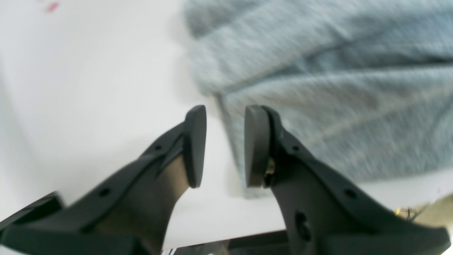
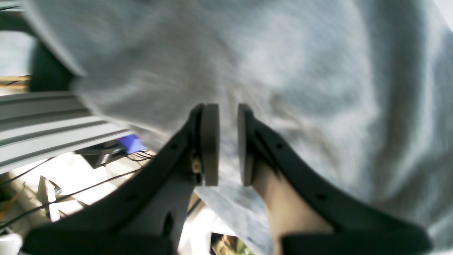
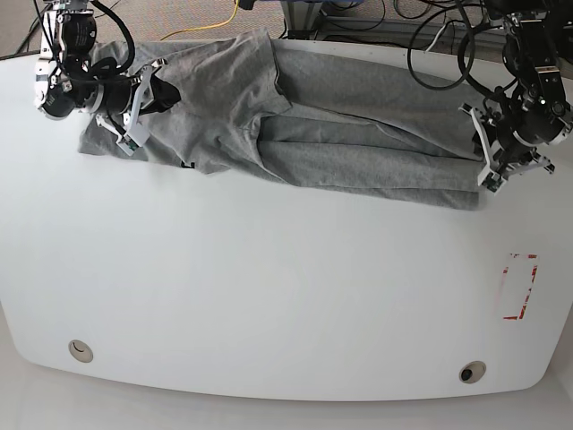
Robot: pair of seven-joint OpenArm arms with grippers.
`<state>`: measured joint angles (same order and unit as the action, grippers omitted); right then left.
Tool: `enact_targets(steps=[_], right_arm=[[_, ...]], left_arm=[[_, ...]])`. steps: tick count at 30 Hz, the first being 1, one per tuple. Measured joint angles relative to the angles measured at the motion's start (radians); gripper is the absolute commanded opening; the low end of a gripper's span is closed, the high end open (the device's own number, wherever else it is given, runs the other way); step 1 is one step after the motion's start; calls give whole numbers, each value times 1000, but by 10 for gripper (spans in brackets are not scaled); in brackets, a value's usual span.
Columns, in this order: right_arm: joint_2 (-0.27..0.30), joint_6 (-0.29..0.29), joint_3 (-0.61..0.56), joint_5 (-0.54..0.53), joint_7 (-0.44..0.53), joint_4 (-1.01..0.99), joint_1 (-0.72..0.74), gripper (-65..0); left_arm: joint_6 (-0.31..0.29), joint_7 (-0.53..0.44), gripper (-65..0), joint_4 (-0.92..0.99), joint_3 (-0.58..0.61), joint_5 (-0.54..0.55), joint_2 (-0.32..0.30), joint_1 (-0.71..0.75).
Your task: Layout the t-shirt on the table in an organized manner, then fold the t-shirt properly
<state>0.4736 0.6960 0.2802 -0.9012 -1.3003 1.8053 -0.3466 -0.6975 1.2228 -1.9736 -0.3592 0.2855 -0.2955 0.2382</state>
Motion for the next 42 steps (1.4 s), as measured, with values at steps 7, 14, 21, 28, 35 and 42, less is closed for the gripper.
enact_targets(steps=[7,14,21,28,35,42], right_arm=[[-5,0,-7,198,84,0,0,-553],[-3,1,-60,396,148,-20,42,-553],[-14,11,-89,463,244,-141,121,-555],[-29,12,-84,530,341,-241,193,-555],[-30,19,-84,533,420,-317,241,-555],[-30,19,-88,536,426,-399,323,-555]], left_arm=[[0,-48,-487,52,2,0,6,24],[0,-78,-487,148,2,0,6,19],[0,-100,-486,283,33,-16,-6,-34],[-3,-158,-486,393,46,-20,-19,-113],[-3,-162,-486,458,44,-22,-23,-173],[-3,-162,-486,478,44,-26,-21,-202]])
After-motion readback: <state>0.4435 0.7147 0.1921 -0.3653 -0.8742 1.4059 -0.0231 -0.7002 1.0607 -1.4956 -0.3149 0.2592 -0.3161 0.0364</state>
